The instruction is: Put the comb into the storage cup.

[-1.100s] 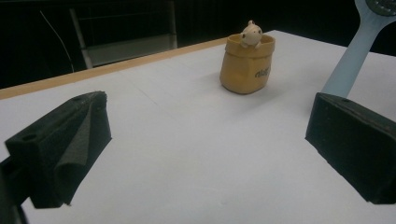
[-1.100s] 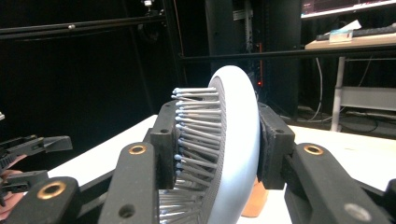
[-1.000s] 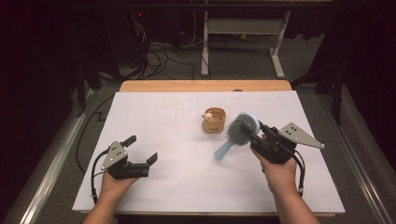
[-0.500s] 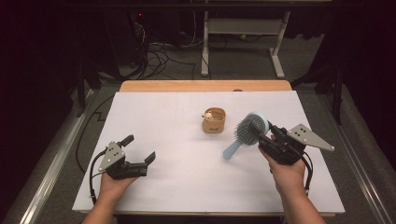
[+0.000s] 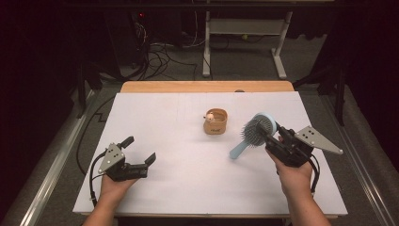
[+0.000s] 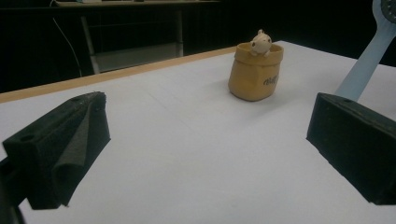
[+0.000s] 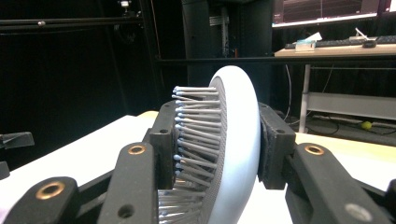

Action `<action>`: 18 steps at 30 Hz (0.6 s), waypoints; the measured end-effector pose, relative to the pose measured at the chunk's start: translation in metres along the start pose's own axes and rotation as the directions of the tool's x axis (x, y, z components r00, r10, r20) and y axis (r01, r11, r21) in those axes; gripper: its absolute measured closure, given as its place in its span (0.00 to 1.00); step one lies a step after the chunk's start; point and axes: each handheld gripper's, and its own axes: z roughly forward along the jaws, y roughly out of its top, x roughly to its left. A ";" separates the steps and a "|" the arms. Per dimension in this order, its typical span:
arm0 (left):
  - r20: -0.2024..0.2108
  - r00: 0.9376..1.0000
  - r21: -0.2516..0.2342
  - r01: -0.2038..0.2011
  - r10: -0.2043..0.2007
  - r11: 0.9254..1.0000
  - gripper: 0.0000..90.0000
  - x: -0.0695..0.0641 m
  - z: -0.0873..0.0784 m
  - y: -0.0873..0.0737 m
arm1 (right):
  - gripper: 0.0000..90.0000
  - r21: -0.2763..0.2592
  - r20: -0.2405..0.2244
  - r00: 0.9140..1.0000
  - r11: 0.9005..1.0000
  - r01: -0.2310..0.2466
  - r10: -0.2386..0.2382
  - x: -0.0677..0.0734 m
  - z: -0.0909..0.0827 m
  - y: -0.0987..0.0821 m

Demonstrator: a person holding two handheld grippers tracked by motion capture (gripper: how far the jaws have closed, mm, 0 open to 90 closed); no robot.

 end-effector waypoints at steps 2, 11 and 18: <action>0.000 1.000 0.009 -0.006 0.006 1.000 0.01 0.000 0.000 0.000 | 0.66 -0.005 0.000 1.000 1.000 0.003 -0.003 0.000 0.000 0.001; 0.012 0.999 0.007 -0.032 0.032 0.999 0.01 -0.004 0.000 0.001 | 0.66 -0.026 0.003 1.000 0.999 0.023 -0.023 0.001 0.007 0.003; 0.019 0.999 0.010 -0.031 0.030 0.999 0.01 -0.004 0.000 0.001 | 0.66 -0.035 0.003 0.999 0.999 0.037 -0.037 0.004 0.015 0.005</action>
